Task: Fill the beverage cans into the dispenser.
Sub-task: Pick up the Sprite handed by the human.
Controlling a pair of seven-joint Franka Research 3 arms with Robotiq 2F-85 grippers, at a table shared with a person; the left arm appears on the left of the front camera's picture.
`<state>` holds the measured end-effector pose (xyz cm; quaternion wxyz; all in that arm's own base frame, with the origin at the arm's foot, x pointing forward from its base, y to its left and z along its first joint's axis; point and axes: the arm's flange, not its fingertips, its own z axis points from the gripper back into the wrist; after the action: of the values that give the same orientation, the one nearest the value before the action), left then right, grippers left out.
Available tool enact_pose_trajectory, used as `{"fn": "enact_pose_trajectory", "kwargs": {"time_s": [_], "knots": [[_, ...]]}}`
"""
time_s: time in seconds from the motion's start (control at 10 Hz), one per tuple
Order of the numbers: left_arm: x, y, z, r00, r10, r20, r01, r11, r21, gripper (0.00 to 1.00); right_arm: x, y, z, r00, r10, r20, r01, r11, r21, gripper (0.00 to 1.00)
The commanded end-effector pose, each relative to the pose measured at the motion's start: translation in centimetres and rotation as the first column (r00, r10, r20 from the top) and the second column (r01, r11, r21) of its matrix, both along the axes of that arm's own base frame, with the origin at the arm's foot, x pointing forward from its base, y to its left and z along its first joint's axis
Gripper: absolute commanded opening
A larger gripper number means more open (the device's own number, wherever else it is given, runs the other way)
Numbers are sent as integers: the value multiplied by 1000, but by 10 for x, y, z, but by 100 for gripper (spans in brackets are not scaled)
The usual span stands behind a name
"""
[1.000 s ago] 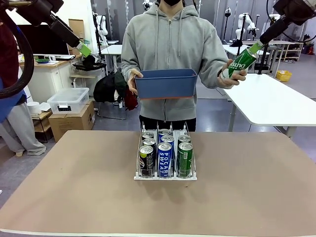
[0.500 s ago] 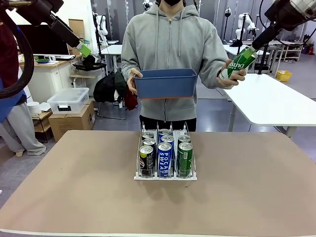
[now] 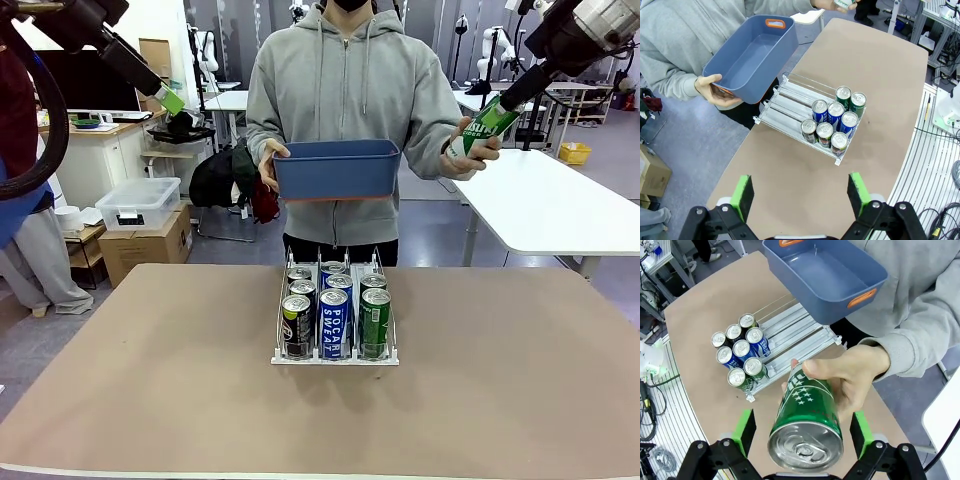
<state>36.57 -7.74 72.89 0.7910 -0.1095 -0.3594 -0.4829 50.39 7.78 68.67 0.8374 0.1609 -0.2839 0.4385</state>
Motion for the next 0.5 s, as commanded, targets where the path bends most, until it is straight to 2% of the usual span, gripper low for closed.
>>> {"fn": "enact_pose_trajectory", "kwargs": {"time_s": [0.0,0.1,0.2,0.4], "knots": [[1,1,-1,1000,2,-3,-2,1000,-1,100,4,-1,-1,1000,22,-4,-22,1000,11,100],[1,1,-1,1000,2,-3,-2,1000,-1,100,3,0,-1,999,48,10,-48,999,11,100],[1,1,-1,1000,2,-3,-2,1000,-1,100,2,0,-2,1000,0,-5,0,1000,-2,100],[1,1,-1,1000,2,-3,-2,1000,-1,100,2,0,-2,1000,0,-5,0,1000,-2,100]]}}
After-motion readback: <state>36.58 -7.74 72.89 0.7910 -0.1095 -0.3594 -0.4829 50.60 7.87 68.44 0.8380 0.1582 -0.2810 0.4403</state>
